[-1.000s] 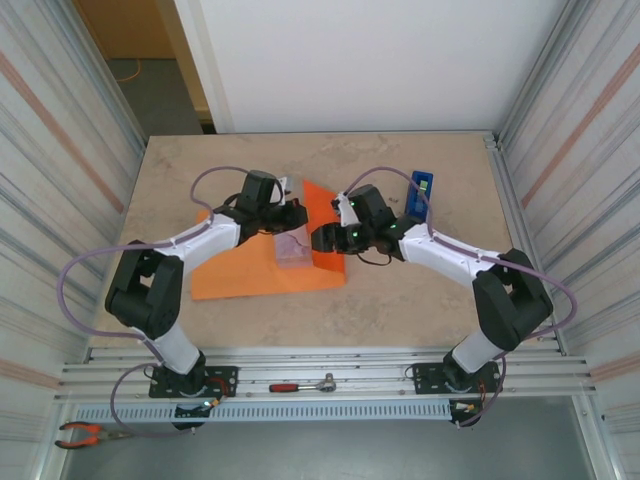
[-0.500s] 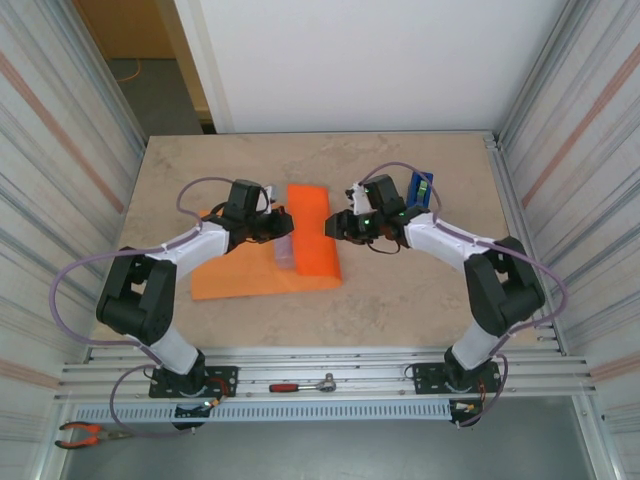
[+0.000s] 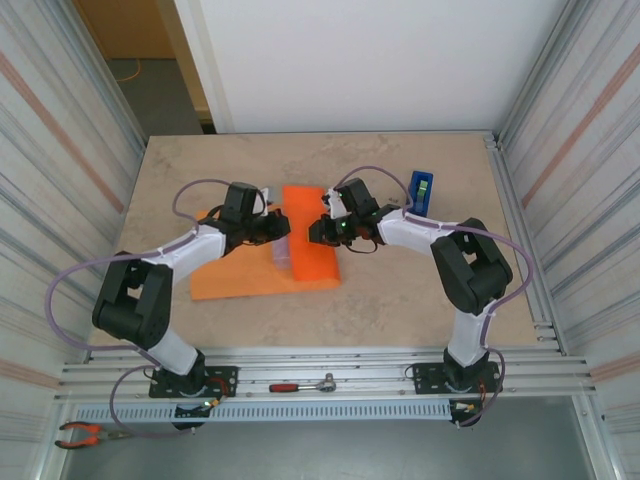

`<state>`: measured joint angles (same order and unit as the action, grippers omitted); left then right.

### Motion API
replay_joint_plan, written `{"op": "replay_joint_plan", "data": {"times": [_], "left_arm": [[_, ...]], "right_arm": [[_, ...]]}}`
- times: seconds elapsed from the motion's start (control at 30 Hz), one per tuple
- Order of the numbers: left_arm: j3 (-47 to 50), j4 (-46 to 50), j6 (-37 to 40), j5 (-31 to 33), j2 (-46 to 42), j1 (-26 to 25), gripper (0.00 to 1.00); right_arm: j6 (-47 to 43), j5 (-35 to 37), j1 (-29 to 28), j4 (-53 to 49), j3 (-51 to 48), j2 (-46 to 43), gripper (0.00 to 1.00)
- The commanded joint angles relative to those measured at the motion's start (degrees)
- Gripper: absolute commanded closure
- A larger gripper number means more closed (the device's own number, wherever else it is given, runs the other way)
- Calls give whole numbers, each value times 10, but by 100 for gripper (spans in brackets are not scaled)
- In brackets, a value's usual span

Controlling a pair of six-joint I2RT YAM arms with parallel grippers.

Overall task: Wrap the gift box in paper
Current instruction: First fold the wrapping paper around the gift box.

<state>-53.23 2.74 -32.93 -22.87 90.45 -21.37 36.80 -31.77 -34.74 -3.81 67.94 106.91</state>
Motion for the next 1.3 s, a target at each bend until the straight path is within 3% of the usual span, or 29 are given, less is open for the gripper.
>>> {"op": "replay_joint_plan", "data": {"times": [0.0,0.13,0.23,0.4,0.83,1.03,1.27], "left_arm": [[7,1,15,16,-29,15,87],[21,-8,7,29,-47,33,52],[15,9,9,46,-49,37,38],[-3,30,21,51,-24,37,27],[-29,14,48,62,36,10,16],[-29,22,52,84,58,-8,16],[-2,22,59,113,65,-18,24]], "right_arm": [[0,3,-4,-1,1,21,85],[0,5,-4,2,-8,24,85],[0,6,-4,2,-11,26,86],[1,5,-6,5,-14,29,86],[0,6,-9,3,-18,32,86],[-1,6,-9,1,-20,30,86],[0,7,-9,-3,-18,29,86]]}}
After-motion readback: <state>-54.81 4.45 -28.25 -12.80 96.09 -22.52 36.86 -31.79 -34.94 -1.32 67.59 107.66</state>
